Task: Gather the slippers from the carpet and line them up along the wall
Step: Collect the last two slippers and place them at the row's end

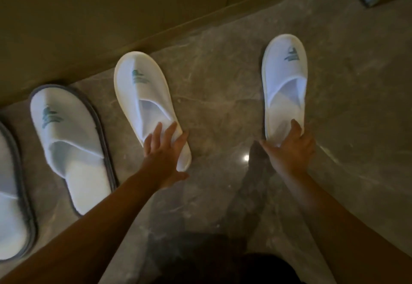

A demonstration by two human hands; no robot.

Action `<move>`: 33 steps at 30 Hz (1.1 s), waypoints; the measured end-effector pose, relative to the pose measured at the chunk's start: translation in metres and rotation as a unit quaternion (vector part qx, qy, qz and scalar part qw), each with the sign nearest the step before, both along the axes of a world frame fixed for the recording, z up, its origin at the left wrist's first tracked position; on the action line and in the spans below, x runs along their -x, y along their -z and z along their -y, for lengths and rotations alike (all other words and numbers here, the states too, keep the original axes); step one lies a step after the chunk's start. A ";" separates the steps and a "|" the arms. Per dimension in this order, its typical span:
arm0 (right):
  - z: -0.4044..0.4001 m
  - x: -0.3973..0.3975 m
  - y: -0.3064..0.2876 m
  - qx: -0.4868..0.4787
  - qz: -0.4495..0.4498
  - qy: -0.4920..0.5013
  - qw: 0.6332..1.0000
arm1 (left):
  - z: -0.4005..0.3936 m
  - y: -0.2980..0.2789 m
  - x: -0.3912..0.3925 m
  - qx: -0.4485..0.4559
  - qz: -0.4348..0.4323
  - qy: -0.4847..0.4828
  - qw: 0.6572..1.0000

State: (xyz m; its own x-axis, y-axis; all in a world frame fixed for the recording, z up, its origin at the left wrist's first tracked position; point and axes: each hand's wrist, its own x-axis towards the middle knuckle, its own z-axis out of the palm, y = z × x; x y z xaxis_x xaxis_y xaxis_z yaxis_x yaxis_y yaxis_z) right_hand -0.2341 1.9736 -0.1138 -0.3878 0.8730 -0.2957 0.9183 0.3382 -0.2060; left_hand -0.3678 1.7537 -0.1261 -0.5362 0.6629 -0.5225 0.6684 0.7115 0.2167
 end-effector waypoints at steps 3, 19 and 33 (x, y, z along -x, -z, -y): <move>-0.010 0.006 0.011 0.006 0.014 0.003 1.000 | 0.000 -0.002 -0.001 -0.002 -0.014 -0.002 1.000; 0.040 0.046 0.013 0.063 -0.062 -0.172 0.981 | 0.017 -0.009 -0.002 -0.013 -0.008 -0.013 1.000; 0.036 0.066 0.010 0.068 -0.020 -0.200 0.977 | 0.024 -0.004 0.000 0.013 0.011 -0.008 1.000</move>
State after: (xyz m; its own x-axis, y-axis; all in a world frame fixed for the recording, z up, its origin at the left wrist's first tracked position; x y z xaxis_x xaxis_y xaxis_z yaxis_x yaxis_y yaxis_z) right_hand -0.2996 1.9373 -0.1241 -0.7031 0.6032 -0.3765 0.7090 0.6349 -0.3069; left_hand -0.3676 1.7296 -0.1222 -0.5351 0.6399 -0.5515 0.6518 0.7281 0.2124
